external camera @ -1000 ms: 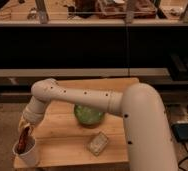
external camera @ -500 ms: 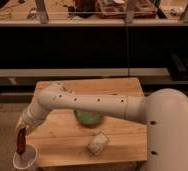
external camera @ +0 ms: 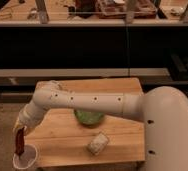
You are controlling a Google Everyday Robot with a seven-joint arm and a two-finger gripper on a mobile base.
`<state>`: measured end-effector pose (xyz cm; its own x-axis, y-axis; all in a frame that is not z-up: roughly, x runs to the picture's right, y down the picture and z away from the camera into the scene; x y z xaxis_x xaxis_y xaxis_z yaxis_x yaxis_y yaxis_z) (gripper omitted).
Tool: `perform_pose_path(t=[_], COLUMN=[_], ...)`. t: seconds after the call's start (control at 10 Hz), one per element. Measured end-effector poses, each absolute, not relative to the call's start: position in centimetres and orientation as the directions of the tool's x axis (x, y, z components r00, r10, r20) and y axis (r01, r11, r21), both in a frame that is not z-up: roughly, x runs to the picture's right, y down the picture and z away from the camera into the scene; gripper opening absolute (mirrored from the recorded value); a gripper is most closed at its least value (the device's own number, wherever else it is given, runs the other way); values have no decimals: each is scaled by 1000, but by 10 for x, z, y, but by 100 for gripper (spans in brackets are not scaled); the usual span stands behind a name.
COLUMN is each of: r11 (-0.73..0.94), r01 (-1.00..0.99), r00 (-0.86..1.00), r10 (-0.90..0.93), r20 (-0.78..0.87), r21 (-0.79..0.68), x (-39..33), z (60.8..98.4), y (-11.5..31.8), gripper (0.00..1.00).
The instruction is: Place the pepper in the ceramic cup
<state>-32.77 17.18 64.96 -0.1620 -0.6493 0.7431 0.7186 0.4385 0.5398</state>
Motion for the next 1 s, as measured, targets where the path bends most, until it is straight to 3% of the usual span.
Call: perform_pose_path(t=[0.2, 0.6, 1.0], r11=[455, 443, 415], r01=[669, 618, 651], r00=[-233, -399, -392], r10=[-622, -534, -533], r20=[747, 745, 749], r21=[588, 649, 636], x=[-326, -331, -332], z=[645, 640, 639], y=[172, 178, 178], gripper=[78, 80, 80])
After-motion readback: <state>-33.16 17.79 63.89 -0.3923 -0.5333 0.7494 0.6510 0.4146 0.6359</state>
